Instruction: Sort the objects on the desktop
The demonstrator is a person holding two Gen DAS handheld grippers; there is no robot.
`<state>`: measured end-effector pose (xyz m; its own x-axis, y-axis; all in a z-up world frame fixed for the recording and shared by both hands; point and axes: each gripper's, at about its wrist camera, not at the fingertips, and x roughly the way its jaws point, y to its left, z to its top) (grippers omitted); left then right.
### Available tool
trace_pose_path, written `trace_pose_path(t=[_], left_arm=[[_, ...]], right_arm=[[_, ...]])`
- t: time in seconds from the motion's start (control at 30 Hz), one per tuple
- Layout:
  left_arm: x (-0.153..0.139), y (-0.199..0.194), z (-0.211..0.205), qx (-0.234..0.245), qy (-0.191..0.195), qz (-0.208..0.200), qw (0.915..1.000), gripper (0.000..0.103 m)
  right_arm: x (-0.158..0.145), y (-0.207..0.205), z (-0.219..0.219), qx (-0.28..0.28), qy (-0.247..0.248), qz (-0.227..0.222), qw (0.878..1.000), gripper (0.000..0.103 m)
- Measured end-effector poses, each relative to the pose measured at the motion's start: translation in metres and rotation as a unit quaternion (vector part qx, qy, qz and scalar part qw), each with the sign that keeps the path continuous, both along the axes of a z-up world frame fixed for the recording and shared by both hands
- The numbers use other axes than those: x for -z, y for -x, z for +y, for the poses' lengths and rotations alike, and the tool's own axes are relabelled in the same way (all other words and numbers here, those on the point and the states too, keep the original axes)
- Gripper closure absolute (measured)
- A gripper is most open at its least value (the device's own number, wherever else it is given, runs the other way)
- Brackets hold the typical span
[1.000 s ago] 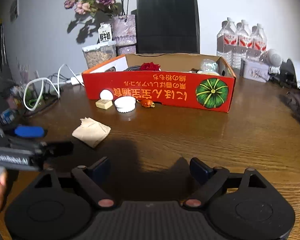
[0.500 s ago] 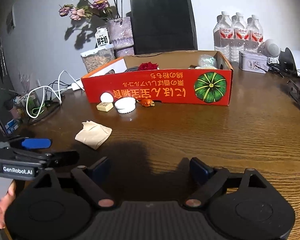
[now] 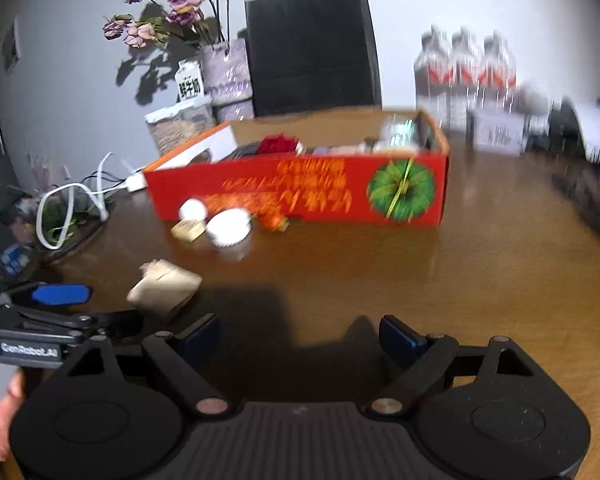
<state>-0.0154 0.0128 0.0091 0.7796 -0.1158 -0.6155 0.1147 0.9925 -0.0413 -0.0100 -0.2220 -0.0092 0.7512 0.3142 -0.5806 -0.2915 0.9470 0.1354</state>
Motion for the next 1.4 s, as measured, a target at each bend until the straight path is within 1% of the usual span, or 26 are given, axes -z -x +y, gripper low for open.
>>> trace_pose_path(t=[0.1, 0.13, 0.17, 0.2, 0.23, 0.27, 0.3, 0.33, 0.37, 0.43, 0.47, 0.5, 0.53, 0.57, 0.6, 0.63, 0.67, 0.77, 0.83, 0.93, 0.97, 1.17, 1.27, 1.4], left_arm=[[-0.007, -0.021, -0.002, 0.014, -0.018, -0.024, 0.9995, 0.0], [-0.009, -0.03, -0.001, 0.018, -0.02, -0.022, 0.9994, 0.001], [-0.01, -0.04, 0.001, 0.023, -0.018, -0.02, 0.9994, 0.002], [-0.011, -0.049, 0.004, 0.029, -0.013, -0.021, 0.9993, 0.005], [-0.011, -0.057, 0.007, 0.033, -0.008, -0.021, 0.9992, 0.013], [-0.011, -0.066, 0.01, 0.038, -0.003, -0.016, 0.9992, 0.017], [-0.01, -0.076, 0.013, 0.042, -0.001, -0.005, 0.9991, 0.026], [-0.009, -0.084, 0.015, 0.046, 0.001, 0.005, 0.9989, 0.031], [-0.007, -0.092, 0.018, 0.048, 0.004, 0.012, 0.9988, 0.033], [-0.003, -0.103, 0.021, 0.056, 0.009, 0.023, 0.9981, 0.041], [-0.001, -0.108, 0.022, 0.058, 0.011, 0.031, 0.9978, 0.044], [0.0, -0.109, 0.023, 0.058, 0.011, 0.027, 0.9979, 0.044], [0.001, -0.111, 0.024, 0.058, 0.009, 0.028, 0.9979, 0.05], [0.0, -0.113, 0.024, 0.055, 0.003, 0.026, 0.9981, 0.053], [0.001, -0.115, 0.026, 0.055, 0.005, 0.026, 0.9981, 0.058], [0.001, -0.117, 0.028, 0.056, 0.013, 0.026, 0.998, 0.064], [0.001, -0.117, 0.03, 0.059, 0.021, 0.025, 0.9977, 0.068], [0.001, -0.115, 0.031, 0.062, 0.026, 0.02, 0.9975, 0.068], [0.001, -0.113, 0.032, 0.061, 0.029, 0.02, 0.9975, 0.068], [0.0, -0.108, 0.032, 0.056, 0.034, 0.02, 0.9976, 0.068], [0.0, -0.105, 0.032, 0.054, 0.035, 0.021, 0.9977, 0.069], [-0.008, -0.078, 0.036, 0.038, 0.049, 0.011, 0.998, 0.069], [-0.015, -0.058, 0.037, 0.031, 0.051, 0.004, 0.9982, 0.069], [-0.026, -0.034, 0.035, 0.023, 0.054, -0.005, 0.9983, 0.069]], right_arm=[[-0.01, -0.021, 0.007, 0.003, 0.029, -0.019, 0.999, 0.019], [-0.012, -0.029, 0.011, -0.002, 0.032, -0.024, 0.999, 0.019], [-0.014, -0.037, 0.015, -0.008, 0.035, -0.026, 0.999, 0.022], [-0.014, -0.045, 0.021, -0.014, 0.04, -0.026, 0.999, 0.025], [-0.014, -0.053, 0.027, -0.024, 0.046, -0.027, 0.998, 0.026], [-0.013, -0.06, 0.034, -0.035, 0.052, -0.029, 0.998, 0.03], [-0.011, -0.068, 0.04, -0.043, 0.056, -0.025, 0.997, 0.034], [-0.009, -0.075, 0.045, -0.048, 0.055, -0.019, 0.997, 0.037], [-0.009, -0.083, 0.05, -0.056, 0.049, -0.011, 0.997, 0.04], [-0.007, -0.093, 0.059, -0.079, 0.03, 0.0, 0.996, 0.04], [-0.006, -0.096, 0.064, -0.089, 0.026, 0.0, 0.996, 0.04], [-0.005, -0.098, 0.069, -0.097, 0.026, 0.0, 0.995, 0.041], [-0.003, -0.1, 0.075, -0.103, 0.03, 0.0, 0.994, 0.041], [0.0, -0.103, 0.079, -0.107, 0.034, 0.001, 0.994, 0.042], [0.003, -0.105, 0.082, -0.108, 0.036, 0.003, 0.994, 0.042], [0.005, -0.108, 0.085, -0.108, 0.038, 0.007, 0.993, 0.043], [0.007, -0.11, 0.088, -0.106, 0.041, 0.009, 0.993, 0.044], [0.008, -0.106, 0.096, -0.116, 0.065, -0.009, 0.991, 0.045], [0.008, -0.103, 0.099, -0.123, 0.075, -0.02, 0.989, 0.047], [0.008, -0.103, 0.103, -0.123, 0.082, -0.025, 0.989, 0.06], [0.008, -0.102, 0.104, -0.132, 0.084, -0.024, 0.987, 0.066], [0.004, -0.088, 0.098, -0.146, 0.062, -0.021, 0.987, 0.066], [-0.002, -0.071, 0.088, -0.137, 0.063, -0.032, 0.988, 0.066], [-0.009, -0.045, 0.061, -0.104, 0.062, -0.037, 0.992, 0.066]])
